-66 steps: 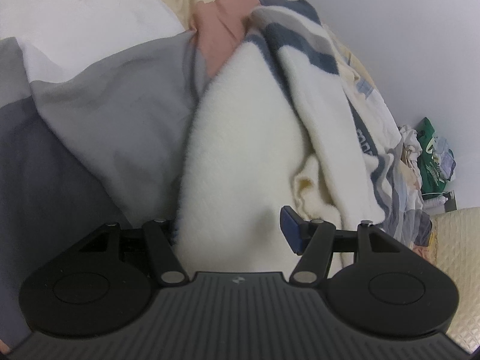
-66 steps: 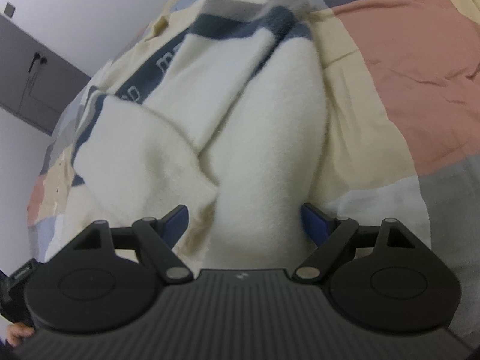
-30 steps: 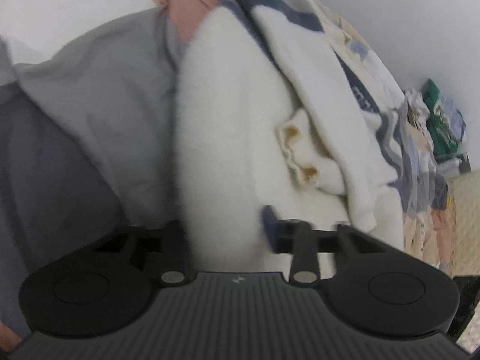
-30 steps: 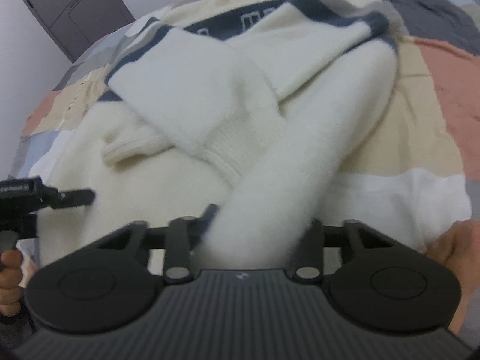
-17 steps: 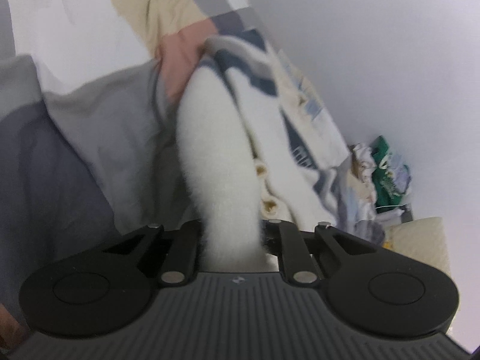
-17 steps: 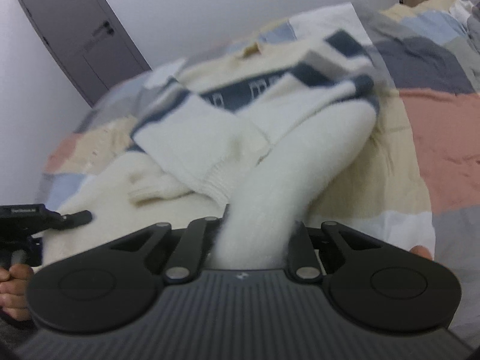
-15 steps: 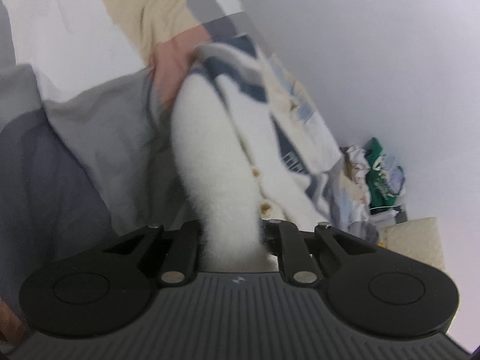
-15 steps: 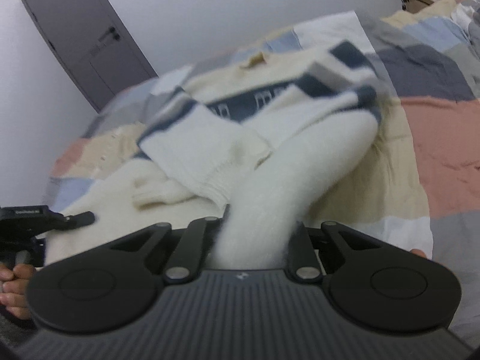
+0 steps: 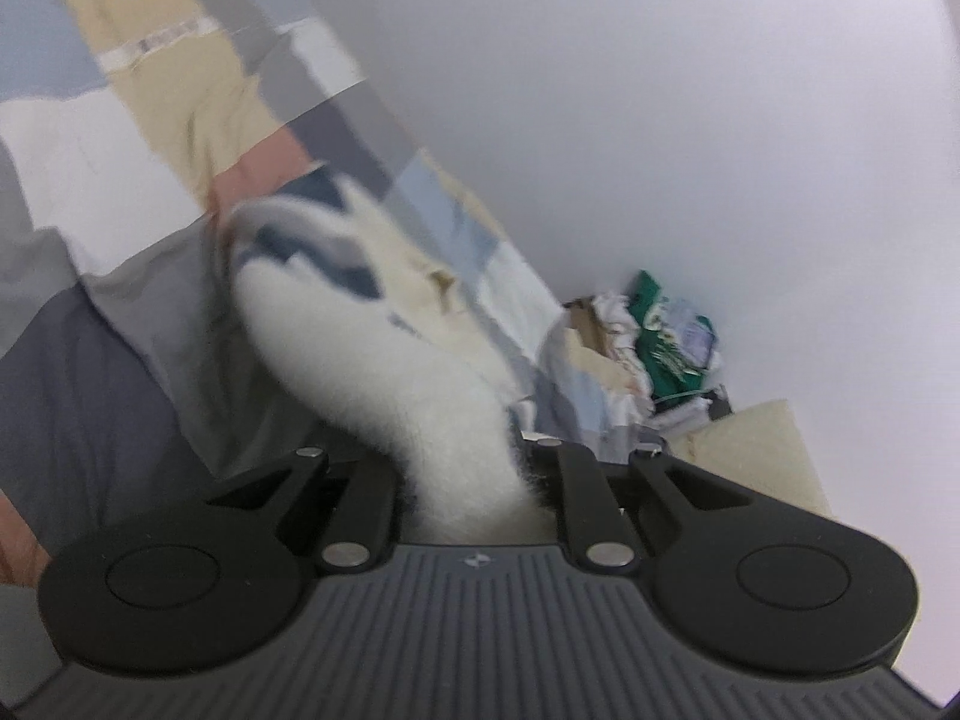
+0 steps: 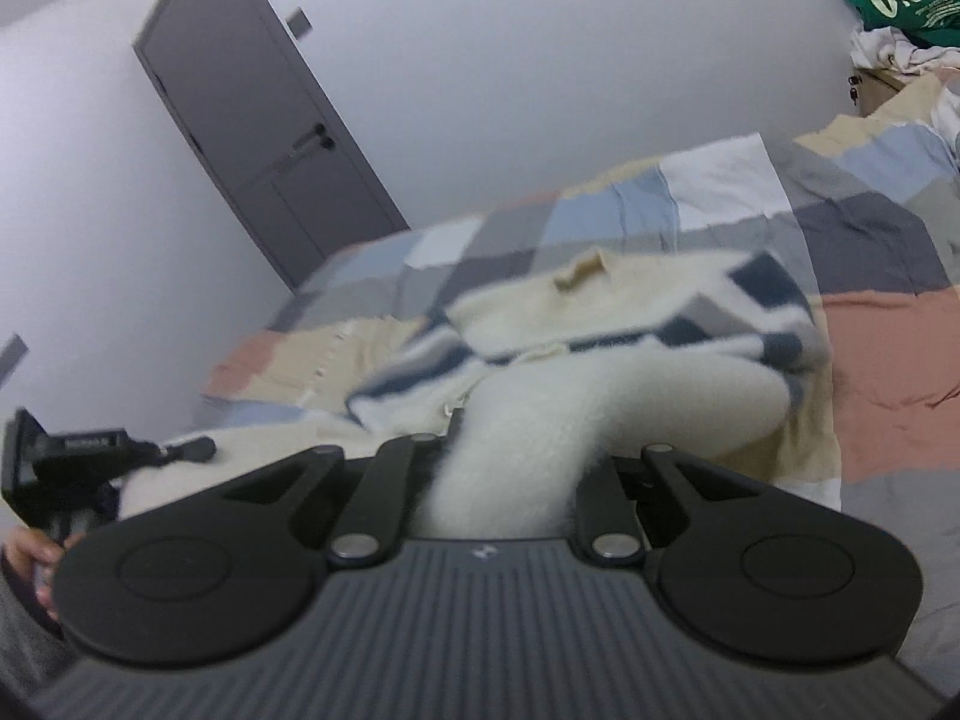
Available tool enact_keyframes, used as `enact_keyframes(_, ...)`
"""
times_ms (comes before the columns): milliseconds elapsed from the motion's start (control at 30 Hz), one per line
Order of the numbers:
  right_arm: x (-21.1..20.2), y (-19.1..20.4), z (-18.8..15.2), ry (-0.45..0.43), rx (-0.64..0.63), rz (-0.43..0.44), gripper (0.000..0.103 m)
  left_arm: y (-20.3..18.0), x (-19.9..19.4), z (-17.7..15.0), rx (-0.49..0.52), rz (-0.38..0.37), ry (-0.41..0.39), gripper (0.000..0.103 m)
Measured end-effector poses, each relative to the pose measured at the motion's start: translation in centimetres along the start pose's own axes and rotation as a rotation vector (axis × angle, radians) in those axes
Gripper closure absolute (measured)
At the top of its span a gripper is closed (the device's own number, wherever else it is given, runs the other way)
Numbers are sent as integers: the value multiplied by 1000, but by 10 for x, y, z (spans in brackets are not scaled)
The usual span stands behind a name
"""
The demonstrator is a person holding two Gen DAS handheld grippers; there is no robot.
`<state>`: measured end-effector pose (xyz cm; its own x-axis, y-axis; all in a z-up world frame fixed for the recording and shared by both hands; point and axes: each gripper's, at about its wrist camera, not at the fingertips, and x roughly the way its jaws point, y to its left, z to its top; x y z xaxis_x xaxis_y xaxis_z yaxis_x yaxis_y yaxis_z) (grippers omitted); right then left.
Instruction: Fold large clothes
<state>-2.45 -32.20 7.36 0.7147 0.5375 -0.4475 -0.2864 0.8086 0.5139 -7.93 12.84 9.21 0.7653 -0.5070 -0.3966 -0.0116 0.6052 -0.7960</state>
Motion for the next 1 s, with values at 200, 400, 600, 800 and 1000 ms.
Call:
enact_keyframes(200,-27,7,34,-51,56,34,86,-26,-12,12,11,-100,-44,88)
enact_keyframes(400,22,-12,76,-33,218,-11,84,-33,38,53,13,-60,-87,87)
enact_keyframes(600,87,-31,104,0,308,-97,84,-25,109,95,0,13,-136,87)
enact_keyframes(800,142,-71,118,21,390,-127,83,-4,176,120,22,41,-154,85)
enact_keyframes(1000,191,-115,105,28,439,-106,83,34,231,127,43,77,-136,80)
